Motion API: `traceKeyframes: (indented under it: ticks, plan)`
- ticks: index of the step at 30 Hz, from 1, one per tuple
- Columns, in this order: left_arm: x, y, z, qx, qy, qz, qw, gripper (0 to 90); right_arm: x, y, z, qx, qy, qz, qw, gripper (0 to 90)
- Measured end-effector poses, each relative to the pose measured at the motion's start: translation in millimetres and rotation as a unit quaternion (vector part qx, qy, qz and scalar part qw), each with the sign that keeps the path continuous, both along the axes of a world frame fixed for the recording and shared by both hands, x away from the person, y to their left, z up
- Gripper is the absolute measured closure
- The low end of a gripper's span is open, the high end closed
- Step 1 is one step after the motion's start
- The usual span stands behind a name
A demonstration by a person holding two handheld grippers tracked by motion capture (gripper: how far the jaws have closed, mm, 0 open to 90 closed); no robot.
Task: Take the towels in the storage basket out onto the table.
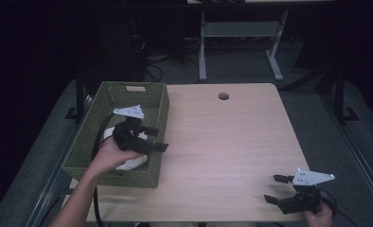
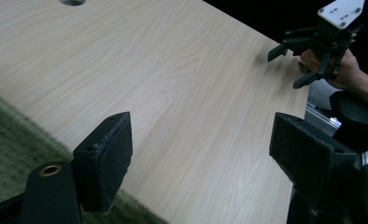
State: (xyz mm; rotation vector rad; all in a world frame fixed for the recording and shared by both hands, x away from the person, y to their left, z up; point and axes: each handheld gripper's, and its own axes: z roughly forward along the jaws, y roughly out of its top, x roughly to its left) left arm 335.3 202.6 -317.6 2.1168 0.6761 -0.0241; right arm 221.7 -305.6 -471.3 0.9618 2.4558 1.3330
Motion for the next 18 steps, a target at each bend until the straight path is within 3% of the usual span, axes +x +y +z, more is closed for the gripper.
traceKeyframes:
  ticks: [4, 9, 12, 18]
  plan:
    - [4.7, 16.9, -2.1, 0.012, 0.001, 0.017, 0.9998, 21.6, -0.1, 0.2, 0.0, 0.0, 0.0, 0.001, 1.0, 13.8]
    - [8.9, 33.0, -4.8, -0.004, 0.014, 0.038, 0.9992, 21.8, -0.2, 1.2, -0.3, -0.002, 0.0, 0.001, 1.0, 13.8]
    - [10.5, 40.2, -6.7, -0.001, 0.016, 0.047, 0.9988, 21.9, -0.1, 1.8, -0.3, -0.005, -0.001, 0.002, 1.0, 13.8]
    - [14.1, 51.6, -13.7, 0.016, 0.019, 0.069, 0.9973, 21.9, -1.0, 2.7, 0.2, -0.006, -0.001, 0.004, 1.0, 13.9]
